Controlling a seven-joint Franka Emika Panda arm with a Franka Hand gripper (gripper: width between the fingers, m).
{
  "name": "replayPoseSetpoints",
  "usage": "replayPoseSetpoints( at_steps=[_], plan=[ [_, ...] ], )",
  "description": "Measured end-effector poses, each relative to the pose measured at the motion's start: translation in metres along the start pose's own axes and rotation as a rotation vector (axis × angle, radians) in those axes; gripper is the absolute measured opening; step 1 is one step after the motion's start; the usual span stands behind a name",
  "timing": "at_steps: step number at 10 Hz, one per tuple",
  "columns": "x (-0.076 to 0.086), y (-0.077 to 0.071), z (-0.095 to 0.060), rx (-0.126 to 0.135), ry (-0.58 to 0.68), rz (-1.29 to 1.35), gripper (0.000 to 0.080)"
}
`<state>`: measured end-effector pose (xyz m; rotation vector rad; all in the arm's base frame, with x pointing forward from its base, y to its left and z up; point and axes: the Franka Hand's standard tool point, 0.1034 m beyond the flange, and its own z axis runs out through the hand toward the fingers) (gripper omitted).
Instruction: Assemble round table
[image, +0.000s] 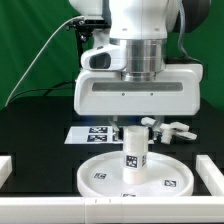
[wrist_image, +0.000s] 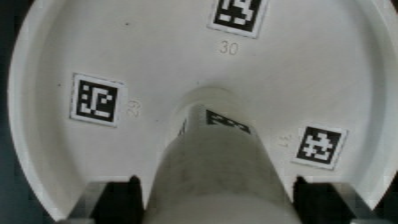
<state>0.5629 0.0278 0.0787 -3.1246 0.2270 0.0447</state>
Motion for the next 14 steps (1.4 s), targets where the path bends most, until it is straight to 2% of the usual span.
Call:
replayPoseSetpoints(
  at_steps=[1,2,6,8,9,11,12,14],
  plan=[
    [-0.001,-0.007,0.000,0.029,-0.029,0.092,0.0406],
    [-0.002,-0.010,0.001,0.078,-0.046,0.246,0.0406],
    [-0.003,-0.012,0.001,0.075,-0.059,0.539,0.0406],
    [-0.003,-0.016,0.001,0.071,-0.059,0.794,0.0406],
    [-0.002,-0.016,0.002,0.102,-0.061,0.975,0.0406],
    [-0.004,-0.017,0.002,0.187,-0.039,1.339,0.0406],
    [-0.004,-0.017,0.002,0.211,-0.042,1.434,0.0406],
    [-0.004,-0.018,0.002,0.213,-0.055,1.499,0.0406]
  ],
)
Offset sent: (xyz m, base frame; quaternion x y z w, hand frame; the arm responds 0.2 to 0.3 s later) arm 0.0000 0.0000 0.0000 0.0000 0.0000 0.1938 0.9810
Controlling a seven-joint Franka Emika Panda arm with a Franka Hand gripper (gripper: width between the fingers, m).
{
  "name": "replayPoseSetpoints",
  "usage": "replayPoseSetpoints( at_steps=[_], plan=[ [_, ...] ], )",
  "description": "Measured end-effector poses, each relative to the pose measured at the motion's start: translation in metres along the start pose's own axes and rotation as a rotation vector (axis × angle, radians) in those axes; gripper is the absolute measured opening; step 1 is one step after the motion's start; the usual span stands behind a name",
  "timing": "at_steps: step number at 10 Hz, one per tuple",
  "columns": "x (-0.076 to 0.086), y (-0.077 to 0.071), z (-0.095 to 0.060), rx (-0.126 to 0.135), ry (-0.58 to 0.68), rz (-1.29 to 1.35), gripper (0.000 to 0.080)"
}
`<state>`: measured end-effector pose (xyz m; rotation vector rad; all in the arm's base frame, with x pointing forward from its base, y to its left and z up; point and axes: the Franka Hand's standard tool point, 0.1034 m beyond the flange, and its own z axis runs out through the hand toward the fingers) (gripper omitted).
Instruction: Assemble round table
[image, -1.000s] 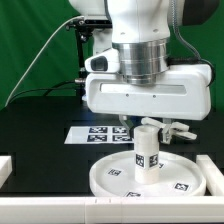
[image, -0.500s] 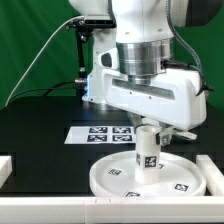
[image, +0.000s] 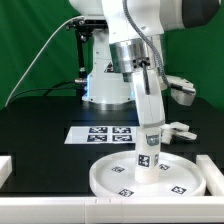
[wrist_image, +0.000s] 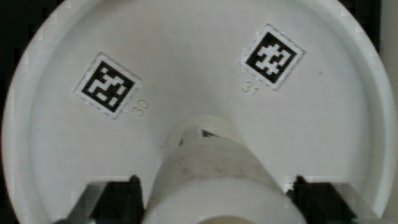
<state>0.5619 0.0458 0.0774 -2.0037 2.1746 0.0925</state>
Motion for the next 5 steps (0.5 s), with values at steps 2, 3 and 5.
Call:
replayPoseSetpoints(
  at_steps=[2,3,5],
  plan=[
    [0.0006,-0.0010,-0.0004,0.007,-0.005,0.121,0.0406],
    [0.0015,-0.0023,0.0001,0.016,-0.008,0.170,0.0406],
    [0.0004,-0.0025,0.0008,0.024,-0.017,0.225,0.0504]
  ],
)
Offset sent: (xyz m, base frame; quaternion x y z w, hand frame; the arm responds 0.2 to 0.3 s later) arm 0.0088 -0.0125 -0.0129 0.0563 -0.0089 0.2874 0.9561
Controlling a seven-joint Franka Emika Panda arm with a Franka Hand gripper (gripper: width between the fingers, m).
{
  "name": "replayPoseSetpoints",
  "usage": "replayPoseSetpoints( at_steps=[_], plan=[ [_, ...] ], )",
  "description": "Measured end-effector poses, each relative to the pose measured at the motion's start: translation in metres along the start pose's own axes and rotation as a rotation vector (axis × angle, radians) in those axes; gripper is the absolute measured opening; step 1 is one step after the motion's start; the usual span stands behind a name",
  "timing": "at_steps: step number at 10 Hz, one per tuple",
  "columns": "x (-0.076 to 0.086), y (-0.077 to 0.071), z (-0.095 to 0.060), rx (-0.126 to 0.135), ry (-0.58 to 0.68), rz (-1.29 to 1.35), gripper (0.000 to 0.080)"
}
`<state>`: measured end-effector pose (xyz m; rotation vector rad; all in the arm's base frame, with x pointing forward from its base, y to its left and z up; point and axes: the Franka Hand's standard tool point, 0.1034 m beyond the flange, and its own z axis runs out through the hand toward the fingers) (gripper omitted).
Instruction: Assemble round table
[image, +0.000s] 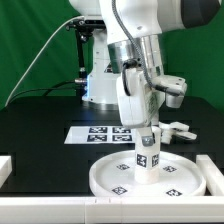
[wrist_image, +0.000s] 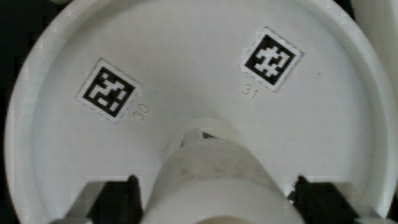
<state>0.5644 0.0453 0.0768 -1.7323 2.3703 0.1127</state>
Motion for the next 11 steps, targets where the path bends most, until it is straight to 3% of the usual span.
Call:
replayPoseSetpoints(
  at_steps=[1,2,3,4,9,11],
  plan=[
    [0.000,0.000,0.000,0.000,0.000,-0.025,0.0504],
    [0.000,0.001,0.000,-0.008,0.001,-0.056,0.0618],
    [-0.001,0.002,-0.003,-0.073,-0.012,-0.273,0.0618],
    [-0.006,-0.002,-0.008,-0.098,-0.023,-0.461,0.0644],
    [-0.004,-0.002,-0.008,-0.108,-0.026,-0.902,0.0649],
    [0.002,-0.002,-0.003,-0.170,0.028,-1.330,0.0649]
  ],
)
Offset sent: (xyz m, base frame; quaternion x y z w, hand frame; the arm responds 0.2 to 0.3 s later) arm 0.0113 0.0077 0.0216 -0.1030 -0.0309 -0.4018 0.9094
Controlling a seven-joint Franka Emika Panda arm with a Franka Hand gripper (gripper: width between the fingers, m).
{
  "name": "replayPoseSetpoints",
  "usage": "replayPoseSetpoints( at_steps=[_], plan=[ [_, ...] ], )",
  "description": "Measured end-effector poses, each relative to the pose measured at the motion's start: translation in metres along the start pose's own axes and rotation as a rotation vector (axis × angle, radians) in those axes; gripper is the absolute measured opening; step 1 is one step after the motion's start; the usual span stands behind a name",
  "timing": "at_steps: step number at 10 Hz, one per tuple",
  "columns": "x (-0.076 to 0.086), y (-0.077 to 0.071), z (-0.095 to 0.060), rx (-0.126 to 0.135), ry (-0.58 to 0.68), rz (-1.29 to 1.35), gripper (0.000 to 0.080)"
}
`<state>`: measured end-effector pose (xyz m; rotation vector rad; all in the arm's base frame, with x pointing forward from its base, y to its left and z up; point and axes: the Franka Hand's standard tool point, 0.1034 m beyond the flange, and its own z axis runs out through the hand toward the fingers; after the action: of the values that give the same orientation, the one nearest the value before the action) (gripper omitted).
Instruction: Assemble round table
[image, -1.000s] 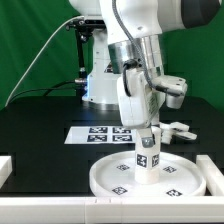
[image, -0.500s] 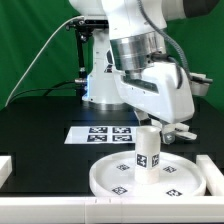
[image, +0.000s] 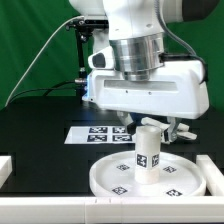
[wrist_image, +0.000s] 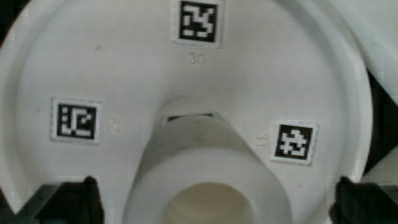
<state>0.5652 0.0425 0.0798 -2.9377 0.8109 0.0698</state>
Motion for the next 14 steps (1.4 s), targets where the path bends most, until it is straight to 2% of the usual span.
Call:
replayPoseSetpoints(
  at_steps=[1,5,7,8,10,11,12,14],
  plan=[
    [-0.0040,-0.0039,0.0026,-0.021,0.002,-0.122,0.0649],
    [-0.0019,-0.0007,0.0021,-0.026,0.001,-0.395,0.0649],
    [-0.0040,-0.0053,0.0057,-0.066,0.050,-0.715,0.0649],
    [-0.0059,-0.0052,0.0076,-0.069,0.061,-0.799,0.0649],
    [-0.0026,-0.0023,0.0067,-0.070,0.065,-0.763,0.0637],
    [-0.0001,0.0011,0.0061,-0.071,0.068,-0.716,0.0442],
    [-0.0001,0.0012,0.0063,-0.069,0.069,-0.659,0.0403],
    [0.0013,0.0026,0.0064,-0.064,0.072,-0.544,0.0403]
  ],
)
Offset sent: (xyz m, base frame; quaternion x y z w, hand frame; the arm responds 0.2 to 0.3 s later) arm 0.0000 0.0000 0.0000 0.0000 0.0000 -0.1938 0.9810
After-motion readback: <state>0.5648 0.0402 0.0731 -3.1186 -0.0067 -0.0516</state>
